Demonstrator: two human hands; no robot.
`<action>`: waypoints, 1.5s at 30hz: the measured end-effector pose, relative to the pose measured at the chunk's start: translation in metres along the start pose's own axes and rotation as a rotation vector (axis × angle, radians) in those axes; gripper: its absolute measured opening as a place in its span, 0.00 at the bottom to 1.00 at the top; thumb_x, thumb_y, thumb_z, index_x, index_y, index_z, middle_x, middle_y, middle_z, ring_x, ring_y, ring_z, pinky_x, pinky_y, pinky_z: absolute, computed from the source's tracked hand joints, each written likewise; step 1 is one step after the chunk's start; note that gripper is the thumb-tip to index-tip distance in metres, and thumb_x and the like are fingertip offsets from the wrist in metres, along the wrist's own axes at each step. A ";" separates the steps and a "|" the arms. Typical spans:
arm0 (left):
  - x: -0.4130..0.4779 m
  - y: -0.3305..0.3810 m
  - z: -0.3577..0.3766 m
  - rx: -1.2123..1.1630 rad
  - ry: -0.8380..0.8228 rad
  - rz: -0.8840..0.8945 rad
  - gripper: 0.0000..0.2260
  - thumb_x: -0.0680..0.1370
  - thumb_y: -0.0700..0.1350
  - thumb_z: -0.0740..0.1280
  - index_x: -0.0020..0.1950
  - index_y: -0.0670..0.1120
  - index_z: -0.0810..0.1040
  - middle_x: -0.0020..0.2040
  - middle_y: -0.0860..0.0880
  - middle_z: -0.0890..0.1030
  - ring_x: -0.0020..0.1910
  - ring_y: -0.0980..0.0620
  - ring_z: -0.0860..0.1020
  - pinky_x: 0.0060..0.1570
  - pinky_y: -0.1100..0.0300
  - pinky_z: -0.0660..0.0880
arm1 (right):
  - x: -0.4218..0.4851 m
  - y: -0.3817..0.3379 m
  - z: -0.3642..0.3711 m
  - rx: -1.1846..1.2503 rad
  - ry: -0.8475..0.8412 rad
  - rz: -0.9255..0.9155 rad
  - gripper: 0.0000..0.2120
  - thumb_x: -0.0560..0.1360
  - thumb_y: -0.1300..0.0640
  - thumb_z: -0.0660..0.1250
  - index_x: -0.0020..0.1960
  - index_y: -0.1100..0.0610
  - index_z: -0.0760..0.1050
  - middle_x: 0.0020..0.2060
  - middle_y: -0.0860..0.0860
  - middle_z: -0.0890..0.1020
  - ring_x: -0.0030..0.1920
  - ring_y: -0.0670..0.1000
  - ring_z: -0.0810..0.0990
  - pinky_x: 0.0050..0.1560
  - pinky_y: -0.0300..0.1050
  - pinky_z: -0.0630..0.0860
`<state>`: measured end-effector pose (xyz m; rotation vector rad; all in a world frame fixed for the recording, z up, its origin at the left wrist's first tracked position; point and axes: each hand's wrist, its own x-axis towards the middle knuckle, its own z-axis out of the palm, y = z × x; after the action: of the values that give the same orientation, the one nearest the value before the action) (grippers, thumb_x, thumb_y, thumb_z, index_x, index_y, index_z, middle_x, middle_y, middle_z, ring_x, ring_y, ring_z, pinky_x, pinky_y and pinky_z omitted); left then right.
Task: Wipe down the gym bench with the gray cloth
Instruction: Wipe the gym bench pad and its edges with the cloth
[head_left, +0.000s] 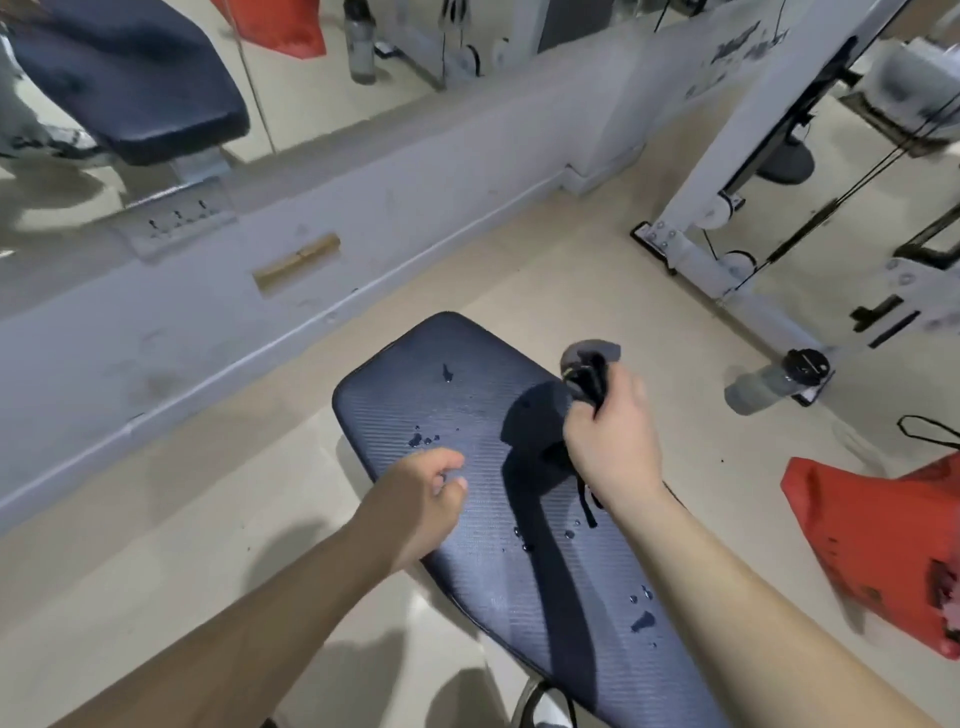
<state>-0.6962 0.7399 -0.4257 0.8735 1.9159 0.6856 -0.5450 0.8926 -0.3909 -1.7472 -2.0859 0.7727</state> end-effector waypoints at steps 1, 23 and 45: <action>0.015 -0.020 0.011 0.073 0.049 0.061 0.15 0.81 0.47 0.66 0.66 0.46 0.81 0.61 0.49 0.83 0.58 0.52 0.80 0.62 0.63 0.71 | 0.007 0.013 0.026 -0.129 -0.031 -0.040 0.17 0.77 0.58 0.60 0.65 0.53 0.70 0.62 0.54 0.72 0.54 0.62 0.79 0.48 0.53 0.73; 0.045 -0.152 0.042 0.331 0.523 0.491 0.07 0.76 0.45 0.67 0.48 0.50 0.85 0.51 0.55 0.79 0.53 0.51 0.78 0.54 0.52 0.78 | -0.039 0.079 0.165 -0.368 -0.385 -0.546 0.30 0.83 0.53 0.57 0.83 0.44 0.55 0.85 0.47 0.49 0.84 0.50 0.44 0.82 0.55 0.40; 0.071 -0.184 -0.006 0.283 0.431 0.430 0.16 0.79 0.51 0.71 0.67 0.53 0.82 0.77 0.52 0.71 0.78 0.59 0.66 0.74 0.69 0.55 | -0.033 0.053 0.191 -0.562 -0.402 -0.697 0.35 0.77 0.31 0.41 0.83 0.37 0.47 0.83 0.42 0.42 0.83 0.46 0.39 0.80 0.47 0.37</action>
<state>-0.7819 0.6859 -0.5953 1.4351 2.2660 0.9272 -0.6020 0.8278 -0.5727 -0.9397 -3.1398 0.3541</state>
